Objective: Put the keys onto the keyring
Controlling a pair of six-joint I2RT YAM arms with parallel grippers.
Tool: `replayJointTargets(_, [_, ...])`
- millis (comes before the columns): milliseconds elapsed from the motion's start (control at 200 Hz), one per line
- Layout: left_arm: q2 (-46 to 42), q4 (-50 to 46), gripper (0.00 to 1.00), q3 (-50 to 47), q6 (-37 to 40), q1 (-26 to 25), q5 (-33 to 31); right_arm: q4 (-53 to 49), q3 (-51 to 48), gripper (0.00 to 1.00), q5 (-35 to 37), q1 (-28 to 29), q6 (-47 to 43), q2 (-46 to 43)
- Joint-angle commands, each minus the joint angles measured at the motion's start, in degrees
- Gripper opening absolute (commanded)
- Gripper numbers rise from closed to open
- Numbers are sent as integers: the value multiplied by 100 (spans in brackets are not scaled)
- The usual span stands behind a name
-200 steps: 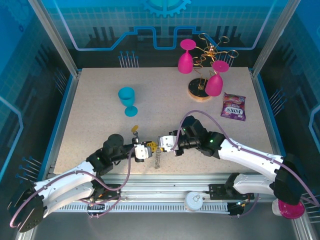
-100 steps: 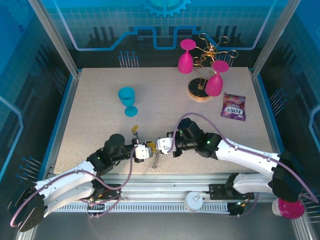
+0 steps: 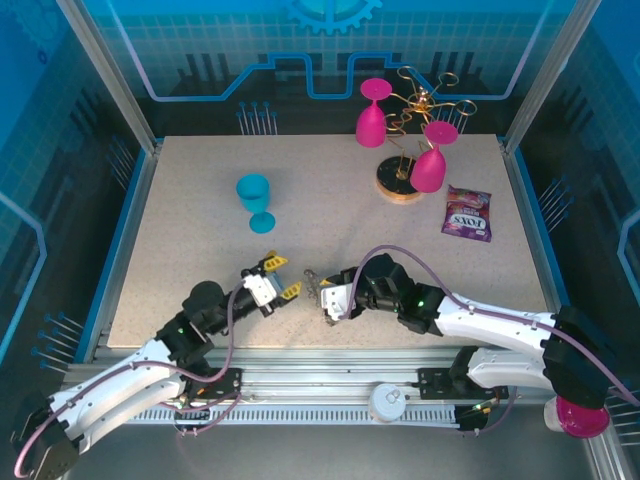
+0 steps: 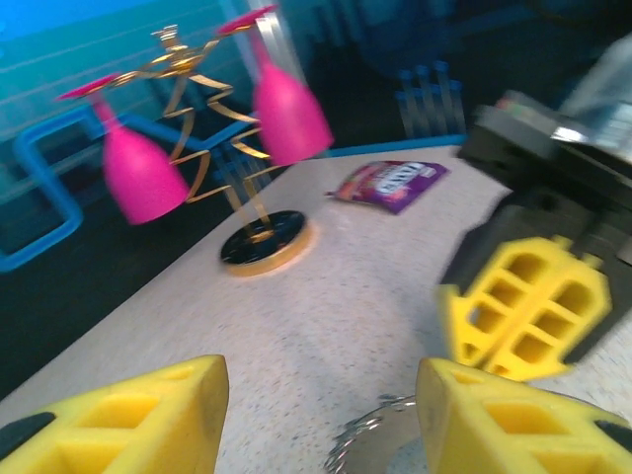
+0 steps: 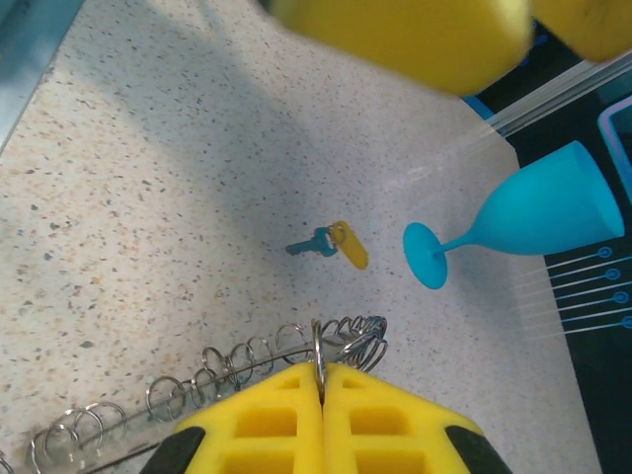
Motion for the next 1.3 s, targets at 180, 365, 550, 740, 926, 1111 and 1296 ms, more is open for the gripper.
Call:
replayJointTargets(180, [-355, -1049, 54, 67, -3298, -1, -2258, 898, -113, 0, 282, 107, -291, -3])
replayJointTargets(365, [-47, -2047, 57, 425, -4569, 41, -2846, 1011, -17, 0, 687, 32, -303, 49])
replayJointTargets(550, [444, -2714, 59, 744, -5712, 137, -2956, 608, 220, 0, 1028, -152, -312, 87])
replayJointTargets(740, [1004, -3091, 60, 971, -6769, 214, -2898, 598, 247, 0, 1216, -137, -488, 235])
replayJointTargets(926, [1437, -3388, 60, 1137, -7660, 391, -2714, 555, 234, 0, 1305, 29, -696, 420])
replayJointTargets(1111, [1778, -3577, 60, 1321, -7924, 460, -2472, 581, 111, 0, 1243, 193, -876, 469])
replayJointTargets(1296, [1948, -3673, 60, 1425, -8060, 488, -2344, 579, -96, 0, 792, 230, -880, 277])
